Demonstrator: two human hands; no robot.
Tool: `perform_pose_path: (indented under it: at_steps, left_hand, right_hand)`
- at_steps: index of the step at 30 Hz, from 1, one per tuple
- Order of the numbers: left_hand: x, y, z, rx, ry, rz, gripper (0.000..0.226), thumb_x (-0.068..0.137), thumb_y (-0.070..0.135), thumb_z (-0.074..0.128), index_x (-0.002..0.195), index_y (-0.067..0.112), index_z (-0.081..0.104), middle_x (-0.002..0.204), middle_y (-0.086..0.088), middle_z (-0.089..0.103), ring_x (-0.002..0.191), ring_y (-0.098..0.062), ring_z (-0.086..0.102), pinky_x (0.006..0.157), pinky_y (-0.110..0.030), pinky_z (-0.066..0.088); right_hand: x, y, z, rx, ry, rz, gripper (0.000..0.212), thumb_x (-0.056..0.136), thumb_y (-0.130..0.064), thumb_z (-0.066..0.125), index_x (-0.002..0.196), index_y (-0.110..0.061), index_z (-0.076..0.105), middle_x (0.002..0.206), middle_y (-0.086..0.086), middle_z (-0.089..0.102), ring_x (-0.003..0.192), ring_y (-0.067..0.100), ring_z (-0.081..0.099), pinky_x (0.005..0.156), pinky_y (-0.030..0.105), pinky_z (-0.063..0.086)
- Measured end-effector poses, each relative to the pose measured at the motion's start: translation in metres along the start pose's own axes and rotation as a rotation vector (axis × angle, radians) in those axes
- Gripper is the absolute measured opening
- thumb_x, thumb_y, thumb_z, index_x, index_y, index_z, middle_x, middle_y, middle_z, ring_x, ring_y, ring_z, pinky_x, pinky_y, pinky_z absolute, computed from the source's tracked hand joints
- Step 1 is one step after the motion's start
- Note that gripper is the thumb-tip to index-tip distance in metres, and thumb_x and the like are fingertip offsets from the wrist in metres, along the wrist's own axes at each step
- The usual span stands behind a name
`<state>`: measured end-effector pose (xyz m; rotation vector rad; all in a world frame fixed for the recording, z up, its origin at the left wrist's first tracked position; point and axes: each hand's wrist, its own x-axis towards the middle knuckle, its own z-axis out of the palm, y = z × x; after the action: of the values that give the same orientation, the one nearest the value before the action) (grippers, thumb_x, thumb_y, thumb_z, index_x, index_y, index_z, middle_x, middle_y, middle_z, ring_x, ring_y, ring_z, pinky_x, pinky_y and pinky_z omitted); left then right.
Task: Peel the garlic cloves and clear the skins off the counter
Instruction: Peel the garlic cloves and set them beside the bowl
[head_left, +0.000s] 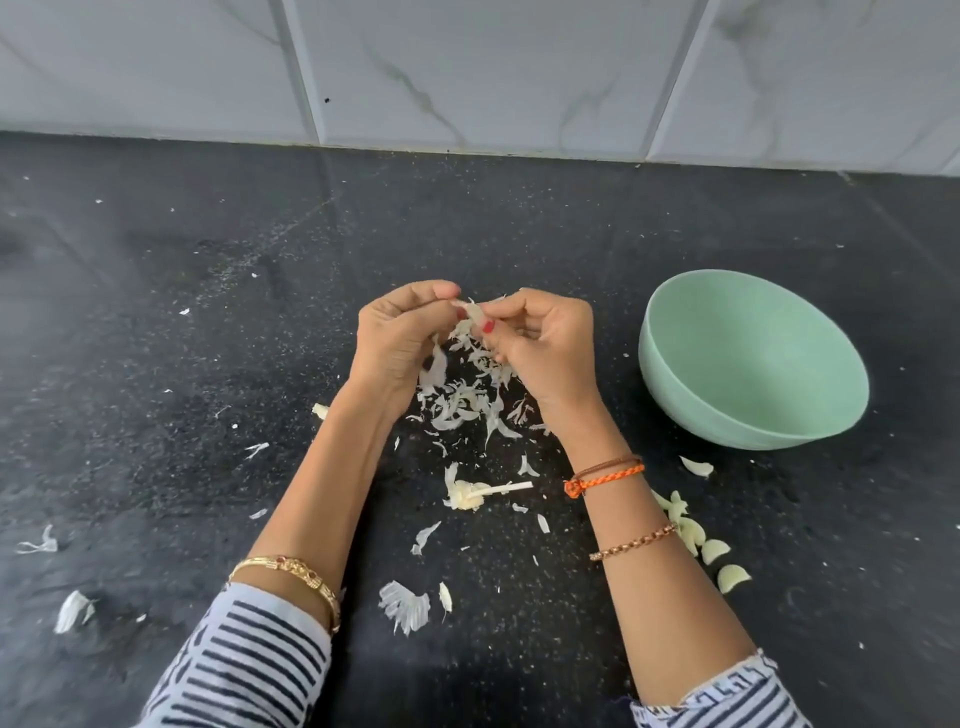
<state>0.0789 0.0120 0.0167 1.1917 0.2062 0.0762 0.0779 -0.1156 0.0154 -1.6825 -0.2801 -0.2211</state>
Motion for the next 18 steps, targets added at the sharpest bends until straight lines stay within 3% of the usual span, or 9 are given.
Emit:
perform_pose_path:
  at_steps: [3, 6, 11, 15, 18]
  left_hand:
    - [0.003, 0.002, -0.004, 0.029, 0.133, 0.013, 0.03, 0.082, -0.007, 0.053, 0.067, 0.013, 0.069, 0.048, 0.006, 0.054, 0.044, -0.002, 0.04, 0.05, -0.014, 0.036]
    - [-0.003, -0.001, -0.001, 0.259, 0.106, 0.149, 0.032, 0.079, 0.002, 0.052, 0.062, 0.02, 0.072, 0.051, 0.002, 0.042, 0.047, -0.005, 0.033, 0.049, -0.018, 0.03]
    - [-0.008, -0.003, 0.007, 0.353, -0.019, 0.267, 0.015, 0.084, 0.003, 0.064, 0.072, 0.012, 0.066, 0.047, 0.017, 0.055, 0.045, 0.004, 0.042, 0.05, -0.009, 0.035]
    - [-0.002, -0.006, -0.002, 0.486, -0.068, 0.326, 0.015, 0.085, 0.007, 0.065, 0.072, 0.014, 0.063, 0.044, 0.019, 0.049, 0.043, 0.002, 0.039, 0.05, -0.008, 0.032]
    - [-0.001, -0.006, -0.006, 0.58, -0.102, 0.382, 0.022, 0.087, 0.01, 0.063, 0.067, 0.019, 0.061, 0.042, 0.018, 0.042, 0.043, -0.001, 0.031, 0.047, -0.01, 0.028]
  right_hand:
    - [-0.002, -0.007, 0.004, 0.237, 0.069, 0.074, 0.023, 0.079, 0.011, 0.063, 0.074, -0.011, 0.068, 0.061, -0.008, 0.066, 0.054, 0.001, 0.057, 0.051, 0.015, 0.045]
    - [-0.005, -0.001, 0.011, 0.096, 0.164, 0.108, 0.015, 0.082, 0.005, 0.062, 0.088, -0.005, 0.072, 0.07, -0.007, 0.066, 0.061, -0.003, 0.06, 0.06, 0.014, 0.047]
    - [-0.006, 0.007, 0.011, -0.088, 0.245, 0.07, 0.018, 0.083, 0.003, 0.062, 0.097, -0.001, 0.072, 0.086, 0.001, 0.071, 0.077, 0.001, 0.065, 0.071, 0.013, 0.051]
    - [-0.008, 0.005, 0.012, -0.156, 0.244, -0.023, 0.014, 0.08, 0.002, 0.065, 0.091, -0.001, 0.073, 0.077, -0.009, 0.065, 0.071, -0.008, 0.062, 0.067, 0.008, 0.048]
    - [-0.009, 0.005, 0.012, -0.203, 0.241, -0.099, 0.012, 0.079, 0.004, 0.066, 0.089, 0.001, 0.073, 0.077, -0.009, 0.063, 0.071, -0.005, 0.061, 0.064, 0.005, 0.046]
